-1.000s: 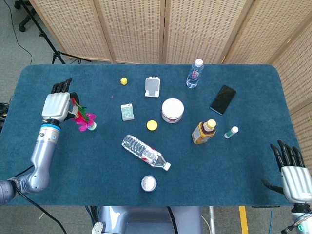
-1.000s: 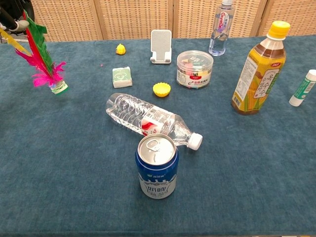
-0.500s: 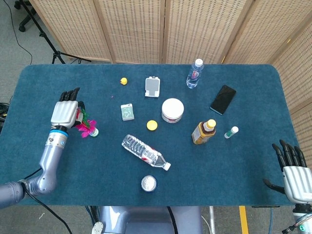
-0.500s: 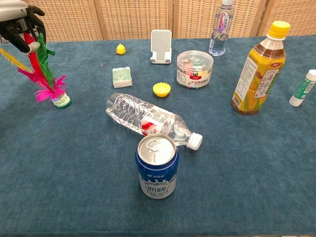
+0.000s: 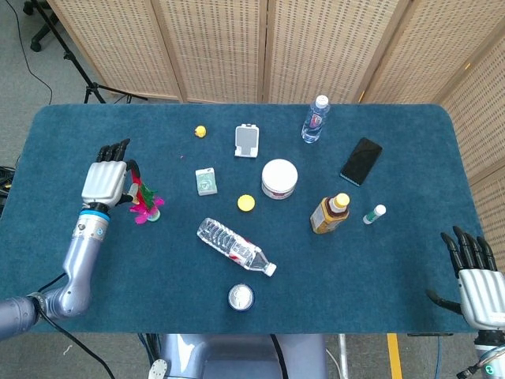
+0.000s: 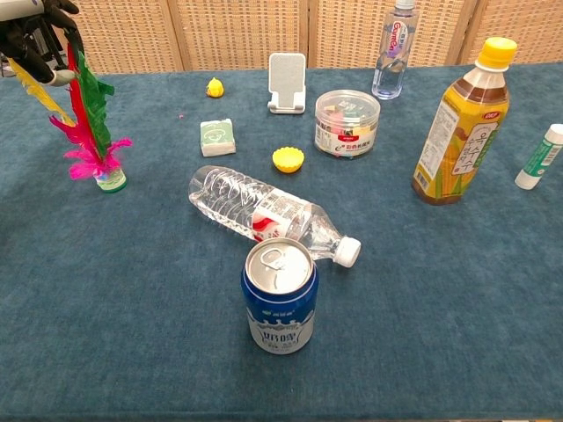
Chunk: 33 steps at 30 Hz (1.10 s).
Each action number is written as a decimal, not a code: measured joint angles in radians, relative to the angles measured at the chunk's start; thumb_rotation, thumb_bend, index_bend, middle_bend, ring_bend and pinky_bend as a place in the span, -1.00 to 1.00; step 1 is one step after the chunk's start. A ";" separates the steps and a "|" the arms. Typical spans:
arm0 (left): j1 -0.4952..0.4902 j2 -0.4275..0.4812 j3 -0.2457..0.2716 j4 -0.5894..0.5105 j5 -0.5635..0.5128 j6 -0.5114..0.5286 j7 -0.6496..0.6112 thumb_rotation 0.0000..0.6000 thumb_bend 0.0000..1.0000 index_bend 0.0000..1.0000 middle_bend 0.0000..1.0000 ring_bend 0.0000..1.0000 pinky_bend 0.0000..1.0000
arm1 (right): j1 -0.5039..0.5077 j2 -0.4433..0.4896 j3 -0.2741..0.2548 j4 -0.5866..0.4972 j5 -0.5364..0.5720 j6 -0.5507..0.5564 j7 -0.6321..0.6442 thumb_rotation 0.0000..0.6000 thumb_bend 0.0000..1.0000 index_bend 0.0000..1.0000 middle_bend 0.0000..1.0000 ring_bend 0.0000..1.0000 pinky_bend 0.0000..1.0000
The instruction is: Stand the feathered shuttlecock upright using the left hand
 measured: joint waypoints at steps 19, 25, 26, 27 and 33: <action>0.150 0.163 -0.079 -0.149 0.271 0.105 -0.356 1.00 -0.86 -0.76 -1.00 -1.00 -1.00 | 0.000 -0.001 0.004 0.000 0.007 0.000 -0.007 1.00 -1.00 -1.00 -1.00 -1.00 -1.00; 0.310 0.245 0.044 -0.188 0.496 0.194 -0.425 1.00 -0.86 -0.76 -1.00 -1.00 -1.00 | 0.002 -0.003 0.007 -0.002 0.013 -0.006 -0.015 1.00 -1.00 -1.00 -1.00 -1.00 -1.00; 0.337 0.251 0.070 -0.190 0.524 0.214 -0.426 1.00 -0.86 -0.76 -1.00 -1.00 -1.00 | 0.003 -0.003 0.007 -0.003 0.013 -0.007 -0.017 1.00 -1.00 -1.00 -1.00 -1.00 -1.00; 0.371 0.255 0.104 -0.190 0.561 0.244 -0.427 1.00 -0.86 -0.76 -1.00 -1.00 -1.00 | 0.003 -0.004 0.006 -0.003 0.014 -0.007 -0.018 1.00 -1.00 -1.00 -1.00 -1.00 -1.00; 0.503 0.217 0.229 -0.120 0.710 0.368 -0.417 1.00 -0.85 -0.76 -1.00 -1.00 -1.00 | 0.003 -0.005 0.004 -0.005 0.012 -0.008 -0.026 1.00 -1.00 -1.00 -1.00 -1.00 -1.00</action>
